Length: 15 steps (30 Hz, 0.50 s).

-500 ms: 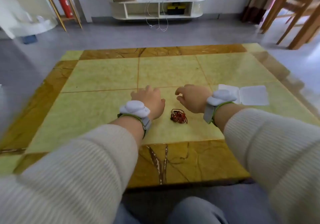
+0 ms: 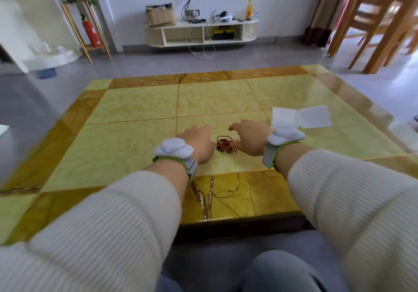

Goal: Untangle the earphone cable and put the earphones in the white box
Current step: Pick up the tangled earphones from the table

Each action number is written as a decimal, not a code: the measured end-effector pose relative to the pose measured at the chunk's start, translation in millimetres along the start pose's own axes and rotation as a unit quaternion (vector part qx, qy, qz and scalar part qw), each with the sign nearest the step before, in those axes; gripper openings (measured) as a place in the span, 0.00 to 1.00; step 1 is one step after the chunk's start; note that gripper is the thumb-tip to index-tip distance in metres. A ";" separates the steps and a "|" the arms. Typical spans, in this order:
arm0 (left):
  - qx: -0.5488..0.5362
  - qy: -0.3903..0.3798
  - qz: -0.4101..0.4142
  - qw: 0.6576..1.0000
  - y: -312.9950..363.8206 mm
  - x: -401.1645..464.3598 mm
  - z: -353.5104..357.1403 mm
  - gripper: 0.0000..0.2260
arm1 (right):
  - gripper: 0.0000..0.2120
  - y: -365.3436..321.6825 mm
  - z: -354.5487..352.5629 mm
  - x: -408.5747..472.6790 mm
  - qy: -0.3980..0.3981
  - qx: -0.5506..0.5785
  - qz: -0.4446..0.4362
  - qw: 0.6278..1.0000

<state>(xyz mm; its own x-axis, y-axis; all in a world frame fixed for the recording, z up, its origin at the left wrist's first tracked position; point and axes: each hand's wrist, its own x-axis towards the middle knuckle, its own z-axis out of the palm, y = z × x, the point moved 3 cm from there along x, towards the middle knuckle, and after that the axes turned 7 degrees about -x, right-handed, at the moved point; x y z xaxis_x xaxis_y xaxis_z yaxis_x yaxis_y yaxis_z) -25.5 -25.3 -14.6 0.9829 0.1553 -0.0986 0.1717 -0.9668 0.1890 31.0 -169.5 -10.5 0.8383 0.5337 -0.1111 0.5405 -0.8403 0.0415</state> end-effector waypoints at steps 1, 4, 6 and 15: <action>-0.012 -0.006 -0.005 1.000 -2.2 3.3 2.4 0.22 | 0.27 -1.0 2.9 2.3 -0.011 0.006 0.002 1.000; -0.050 -0.035 -0.019 0.998 -8.9 19.0 14.2 0.23 | 0.34 -1.3 14.2 15.0 -0.048 0.015 0.016 0.999; -0.087 -0.059 -0.041 0.994 -11.9 32.2 25.9 0.23 | 0.36 -0.3 24.3 26.5 -0.067 0.011 0.030 0.997; -0.382 -0.092 -0.136 0.910 2.6 66.1 48.7 0.08 | 0.20 12.6 48.1 49.8 -0.097 0.042 0.069 0.992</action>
<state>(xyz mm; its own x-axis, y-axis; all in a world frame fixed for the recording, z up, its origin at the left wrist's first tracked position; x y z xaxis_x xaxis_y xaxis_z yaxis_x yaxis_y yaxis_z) 36.7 -27.4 -68.2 0.8820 0.2625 -0.3914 0.4710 -0.4648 0.7497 76.1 -158.1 -63.3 0.8702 0.3910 -0.3000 0.4061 -0.9137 -0.0127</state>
